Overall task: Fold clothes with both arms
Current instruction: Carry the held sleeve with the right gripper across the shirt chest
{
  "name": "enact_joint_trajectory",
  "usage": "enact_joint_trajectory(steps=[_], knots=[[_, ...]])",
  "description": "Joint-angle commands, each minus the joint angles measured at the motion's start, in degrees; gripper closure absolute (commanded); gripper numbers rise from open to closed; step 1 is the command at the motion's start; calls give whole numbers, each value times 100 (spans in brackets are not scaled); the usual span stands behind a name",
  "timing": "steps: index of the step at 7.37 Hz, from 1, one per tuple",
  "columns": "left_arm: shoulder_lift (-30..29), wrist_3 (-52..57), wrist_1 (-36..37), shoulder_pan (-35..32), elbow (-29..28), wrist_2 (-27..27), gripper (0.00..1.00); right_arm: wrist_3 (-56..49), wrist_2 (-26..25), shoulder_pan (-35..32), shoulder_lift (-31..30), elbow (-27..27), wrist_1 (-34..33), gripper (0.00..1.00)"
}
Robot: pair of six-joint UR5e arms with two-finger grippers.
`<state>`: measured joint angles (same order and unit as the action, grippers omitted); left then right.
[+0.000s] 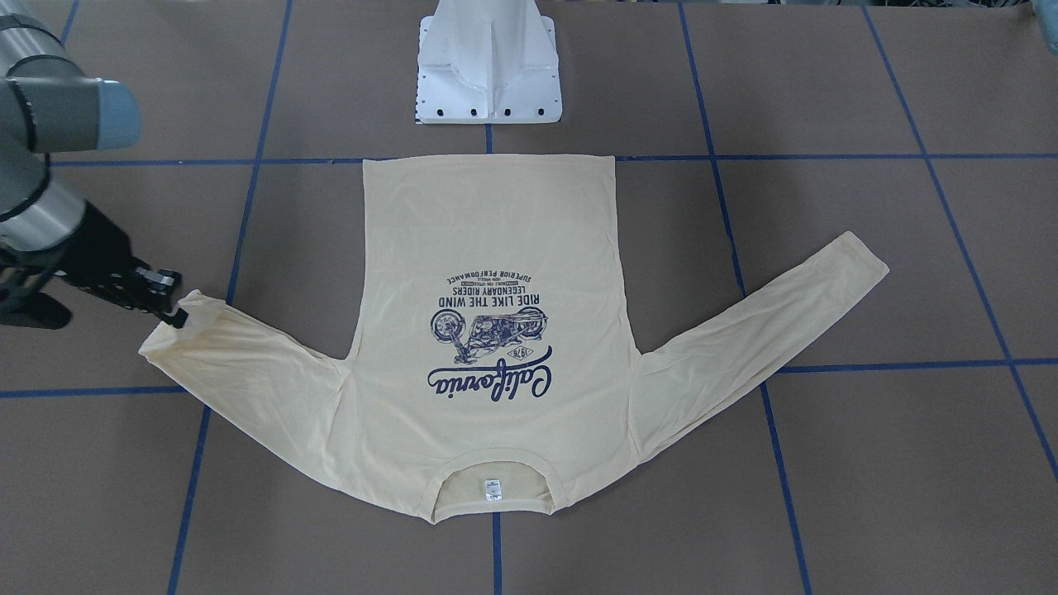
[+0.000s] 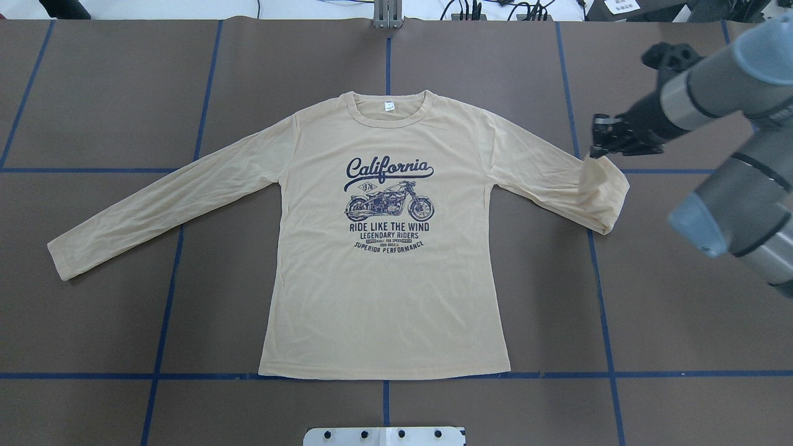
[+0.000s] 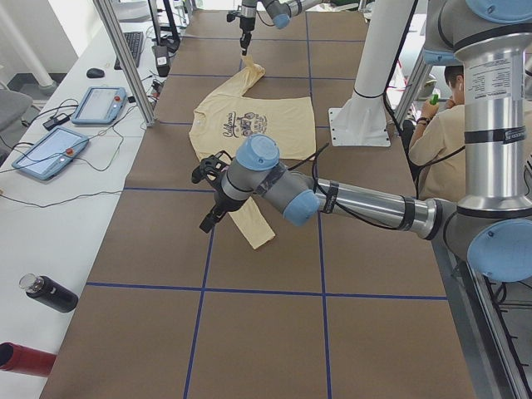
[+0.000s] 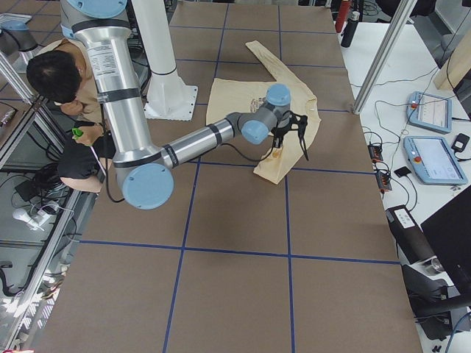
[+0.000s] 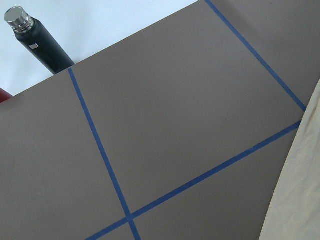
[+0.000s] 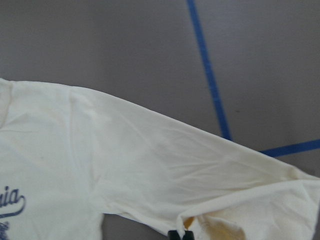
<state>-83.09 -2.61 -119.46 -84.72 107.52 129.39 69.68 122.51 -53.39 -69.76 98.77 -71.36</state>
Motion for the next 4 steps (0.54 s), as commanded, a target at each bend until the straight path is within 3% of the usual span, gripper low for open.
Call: enact_joint_trajectory(steps=[1,2,4], knots=[[3,-73,-16,0,-30,-1,0,886,-710,592,2132,-967,-834,100],[4,-73,-16,0,-38,-1,0,1177,-938,741,3116,-1835,-818,100],[4,-73,-16,8,-47,7,0,1206,-1963,1311,4430,-3164,-591,100]])
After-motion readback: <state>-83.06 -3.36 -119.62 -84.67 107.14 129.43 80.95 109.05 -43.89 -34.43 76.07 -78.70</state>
